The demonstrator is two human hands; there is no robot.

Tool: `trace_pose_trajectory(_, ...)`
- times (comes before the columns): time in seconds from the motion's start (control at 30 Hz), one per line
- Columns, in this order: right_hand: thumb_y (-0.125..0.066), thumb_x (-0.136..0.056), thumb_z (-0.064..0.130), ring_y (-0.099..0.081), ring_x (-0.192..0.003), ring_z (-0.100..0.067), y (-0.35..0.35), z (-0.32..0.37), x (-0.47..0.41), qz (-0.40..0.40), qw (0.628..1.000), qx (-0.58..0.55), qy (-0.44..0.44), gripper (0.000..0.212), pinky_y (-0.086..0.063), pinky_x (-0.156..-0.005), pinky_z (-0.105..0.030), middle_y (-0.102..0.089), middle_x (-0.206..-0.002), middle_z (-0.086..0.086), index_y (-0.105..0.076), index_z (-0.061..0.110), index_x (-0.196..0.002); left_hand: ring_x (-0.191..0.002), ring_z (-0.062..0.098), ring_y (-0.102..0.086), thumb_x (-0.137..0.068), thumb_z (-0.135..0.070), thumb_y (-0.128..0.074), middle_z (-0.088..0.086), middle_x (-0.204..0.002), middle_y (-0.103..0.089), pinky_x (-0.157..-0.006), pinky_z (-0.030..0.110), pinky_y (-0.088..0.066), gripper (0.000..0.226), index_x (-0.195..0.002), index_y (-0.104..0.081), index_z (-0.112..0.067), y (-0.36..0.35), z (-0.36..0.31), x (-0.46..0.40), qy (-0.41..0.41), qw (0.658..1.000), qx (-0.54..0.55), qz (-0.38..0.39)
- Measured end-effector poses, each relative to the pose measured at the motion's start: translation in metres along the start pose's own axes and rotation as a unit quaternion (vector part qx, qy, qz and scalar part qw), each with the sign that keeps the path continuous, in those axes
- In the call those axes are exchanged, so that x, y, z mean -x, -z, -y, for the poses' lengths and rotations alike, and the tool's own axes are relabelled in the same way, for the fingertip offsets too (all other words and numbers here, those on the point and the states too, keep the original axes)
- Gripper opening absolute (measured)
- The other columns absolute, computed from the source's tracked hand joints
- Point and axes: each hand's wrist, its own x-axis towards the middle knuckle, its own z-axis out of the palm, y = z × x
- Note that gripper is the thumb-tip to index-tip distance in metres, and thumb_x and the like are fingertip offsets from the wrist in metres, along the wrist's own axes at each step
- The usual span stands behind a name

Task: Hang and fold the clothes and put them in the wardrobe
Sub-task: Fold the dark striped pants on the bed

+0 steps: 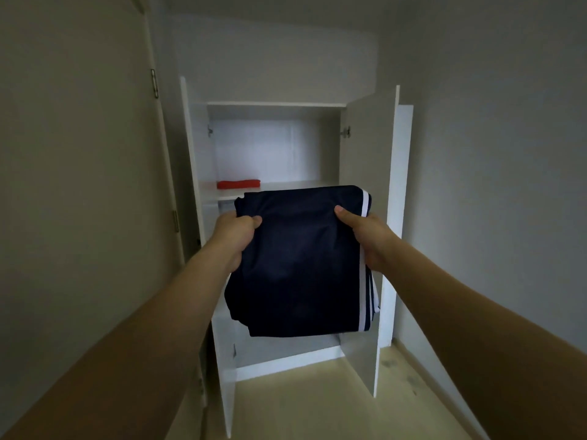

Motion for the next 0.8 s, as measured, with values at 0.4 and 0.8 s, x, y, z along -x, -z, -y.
trace_pose_trajectory(0.4,-0.076,-0.081,0.031,-0.069,-0.097,-0.033,-0.039,-0.073,-0.382,0.013,0.999,-0.03,-0.019,0.05,-0.055,-0.088,-0.049,-0.071,-0.109,-0.014,-0.061,0.005,-0.121,-0.098,0.035,-0.065,-0.091,-0.003,-0.056,0.018,-0.107,-0.067,-0.087,0.046,-0.056,0.008,-0.091,-0.062,-0.008,-0.056,0.061,-0.364,0.019,0.998,-0.059,-0.024)
trace_pose_trajectory(0.8,-0.071,-0.087,0.028,-0.068,-0.091,-0.024,-0.1,-0.073,-0.722,0.023,0.999,-0.029,-0.033,0.037,-0.055,-0.067,-0.035,-0.07,-0.108,-0.01,-0.064,0.007,-0.117,-0.078,0.023,-0.055,-0.093,-0.005,-0.058,0.008,-0.088,-0.055,-0.057,0.03,-0.049,0.008,-0.094,-0.051,-0.009,-0.103,0.053,-0.703,0.013,0.995,-0.09,-0.042)
